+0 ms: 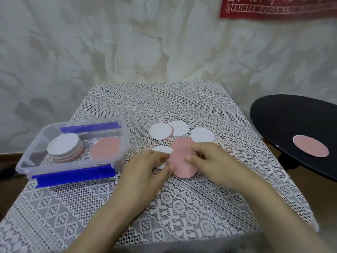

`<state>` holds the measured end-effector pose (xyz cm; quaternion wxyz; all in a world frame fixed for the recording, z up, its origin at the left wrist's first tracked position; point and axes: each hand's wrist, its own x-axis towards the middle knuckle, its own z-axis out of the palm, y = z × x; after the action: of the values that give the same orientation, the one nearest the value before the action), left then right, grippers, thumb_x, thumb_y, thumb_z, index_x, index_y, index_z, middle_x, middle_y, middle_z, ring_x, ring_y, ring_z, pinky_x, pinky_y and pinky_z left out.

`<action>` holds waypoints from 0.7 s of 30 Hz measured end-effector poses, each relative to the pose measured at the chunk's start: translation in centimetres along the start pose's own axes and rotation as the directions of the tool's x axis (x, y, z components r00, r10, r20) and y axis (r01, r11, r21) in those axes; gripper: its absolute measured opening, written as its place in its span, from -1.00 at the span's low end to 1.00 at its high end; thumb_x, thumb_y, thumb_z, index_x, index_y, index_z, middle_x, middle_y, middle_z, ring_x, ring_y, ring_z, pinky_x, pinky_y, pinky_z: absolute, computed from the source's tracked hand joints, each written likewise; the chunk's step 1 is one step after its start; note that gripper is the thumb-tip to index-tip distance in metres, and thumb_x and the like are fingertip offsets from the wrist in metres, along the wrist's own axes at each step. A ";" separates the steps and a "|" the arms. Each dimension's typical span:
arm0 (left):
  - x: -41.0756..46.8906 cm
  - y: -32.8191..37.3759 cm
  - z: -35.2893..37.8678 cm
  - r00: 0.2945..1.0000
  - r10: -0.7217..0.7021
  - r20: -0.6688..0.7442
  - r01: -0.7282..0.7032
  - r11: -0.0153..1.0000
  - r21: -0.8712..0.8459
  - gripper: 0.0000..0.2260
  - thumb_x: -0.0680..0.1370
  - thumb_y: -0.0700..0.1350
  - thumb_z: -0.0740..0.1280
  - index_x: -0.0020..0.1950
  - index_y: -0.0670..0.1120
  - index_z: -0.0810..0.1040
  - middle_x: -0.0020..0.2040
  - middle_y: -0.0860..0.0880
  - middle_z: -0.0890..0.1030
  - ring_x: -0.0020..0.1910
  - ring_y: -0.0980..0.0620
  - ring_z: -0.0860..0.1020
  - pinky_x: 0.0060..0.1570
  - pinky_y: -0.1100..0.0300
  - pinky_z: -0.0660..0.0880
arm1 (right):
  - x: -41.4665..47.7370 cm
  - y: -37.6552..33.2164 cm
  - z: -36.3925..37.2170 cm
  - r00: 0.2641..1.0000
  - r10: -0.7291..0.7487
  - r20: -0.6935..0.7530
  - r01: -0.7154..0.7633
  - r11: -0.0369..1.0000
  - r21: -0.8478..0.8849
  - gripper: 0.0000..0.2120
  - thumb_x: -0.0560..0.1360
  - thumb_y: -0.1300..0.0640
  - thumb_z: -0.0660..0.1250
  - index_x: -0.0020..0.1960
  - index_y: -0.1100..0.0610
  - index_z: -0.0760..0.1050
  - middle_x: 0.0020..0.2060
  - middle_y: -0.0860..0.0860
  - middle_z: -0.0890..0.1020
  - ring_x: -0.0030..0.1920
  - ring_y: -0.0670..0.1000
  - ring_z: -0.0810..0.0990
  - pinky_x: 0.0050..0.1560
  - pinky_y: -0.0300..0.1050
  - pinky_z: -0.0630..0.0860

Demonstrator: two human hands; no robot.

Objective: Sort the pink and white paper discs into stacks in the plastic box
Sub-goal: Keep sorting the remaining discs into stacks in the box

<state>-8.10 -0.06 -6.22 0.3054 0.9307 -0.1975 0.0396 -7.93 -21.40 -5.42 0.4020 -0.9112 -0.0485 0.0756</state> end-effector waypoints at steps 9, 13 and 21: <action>-1.0 -0.9 -1.1 0.993 -0.118 0.003 0.116 0.972 -0.204 -0.92 0.61 0.05 0.30 -0.07 0.13 0.51 -0.18 0.16 0.62 -0.22 0.24 0.55 -0.28 0.29 0.44 | 0.5 -1.3 1.3 0.997 -0.035 0.064 0.027 0.992 0.123 -0.84 0.62 0.17 0.28 -0.04 -0.01 0.60 -0.33 -0.06 0.62 -0.36 -0.11 0.51 -0.26 0.02 0.53; -1.2 -1.6 -1.4 0.988 -0.156 0.015 0.157 0.978 -0.139 -0.89 0.64 0.06 0.26 -0.07 0.12 0.46 -0.19 0.15 0.60 -0.21 0.23 0.52 -0.22 0.20 0.47 | 1.4 -1.8 1.4 0.996 -0.047 -0.072 0.036 0.989 -0.143 -0.82 0.63 0.01 0.30 0.20 -0.17 0.56 -0.15 -0.20 0.66 -0.26 -0.25 0.54 -0.34 -0.37 0.35; -1.3 -1.9 -1.8 0.985 -0.168 0.034 0.171 0.978 -0.121 -0.91 0.65 0.05 0.23 -0.04 0.12 0.43 -0.18 0.16 0.58 -0.19 0.19 0.51 -0.18 0.17 0.48 | 3.1 -3.5 1.5 1.000 0.009 -0.017 -0.014 0.942 -0.335 -0.61 0.53 -0.13 0.38 0.35 -0.18 0.52 0.15 -0.10 0.67 0.10 -0.01 0.62 -0.03 -0.15 0.47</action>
<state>-8.51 2.83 -6.10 0.3625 0.9238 -0.1230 -0.0100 -5.19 -17.55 -4.14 0.2409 -0.9672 -0.0523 0.0619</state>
